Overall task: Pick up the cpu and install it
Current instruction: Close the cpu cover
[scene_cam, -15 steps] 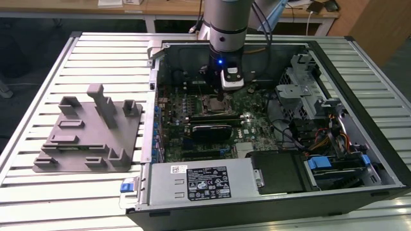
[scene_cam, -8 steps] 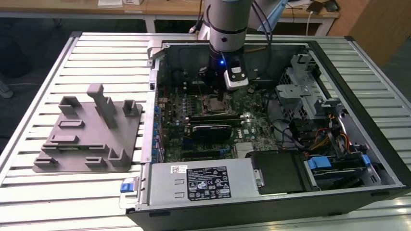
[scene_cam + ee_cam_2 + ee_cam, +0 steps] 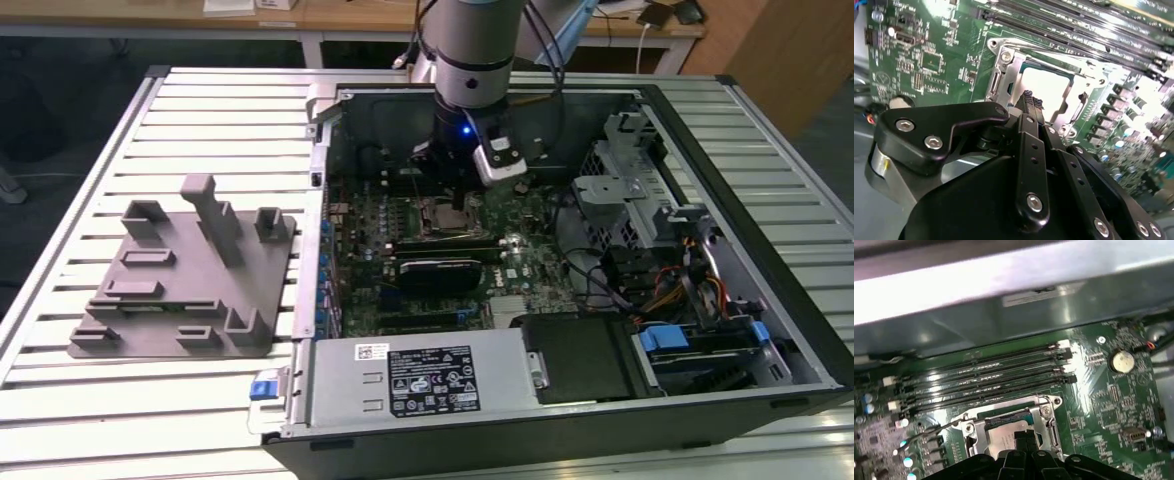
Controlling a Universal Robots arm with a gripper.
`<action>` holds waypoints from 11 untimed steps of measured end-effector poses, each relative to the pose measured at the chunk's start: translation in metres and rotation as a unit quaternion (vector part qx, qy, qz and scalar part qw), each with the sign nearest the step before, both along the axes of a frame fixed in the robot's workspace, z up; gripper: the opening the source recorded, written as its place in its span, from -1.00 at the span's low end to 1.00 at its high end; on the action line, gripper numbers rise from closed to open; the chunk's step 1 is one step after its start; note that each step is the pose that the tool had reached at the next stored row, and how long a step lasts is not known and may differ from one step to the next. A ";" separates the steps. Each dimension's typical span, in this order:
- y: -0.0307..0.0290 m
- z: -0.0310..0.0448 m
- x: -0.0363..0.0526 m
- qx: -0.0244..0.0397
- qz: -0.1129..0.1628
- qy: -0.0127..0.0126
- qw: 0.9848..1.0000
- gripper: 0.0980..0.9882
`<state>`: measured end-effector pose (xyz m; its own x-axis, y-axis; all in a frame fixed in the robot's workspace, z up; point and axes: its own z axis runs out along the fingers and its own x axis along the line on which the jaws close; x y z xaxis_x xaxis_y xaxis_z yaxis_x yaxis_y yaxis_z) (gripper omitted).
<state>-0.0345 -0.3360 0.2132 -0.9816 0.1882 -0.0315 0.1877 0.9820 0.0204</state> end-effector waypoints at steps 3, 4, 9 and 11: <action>0.0000 -0.0002 0.0000 0.000 0.028 0.000 1.000 -0.98; 0.0000 -0.0003 0.0000 0.000 0.037 0.000 0.999 -0.98; 0.0000 -0.0005 -0.0002 0.000 0.081 0.000 0.997 -0.98; 0.0000 -0.0007 -0.0005 0.000 0.095 0.000 0.995 -0.98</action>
<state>-0.0350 -0.3361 0.2125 -0.9995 -0.0005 -0.0316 -0.0011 0.9998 0.0195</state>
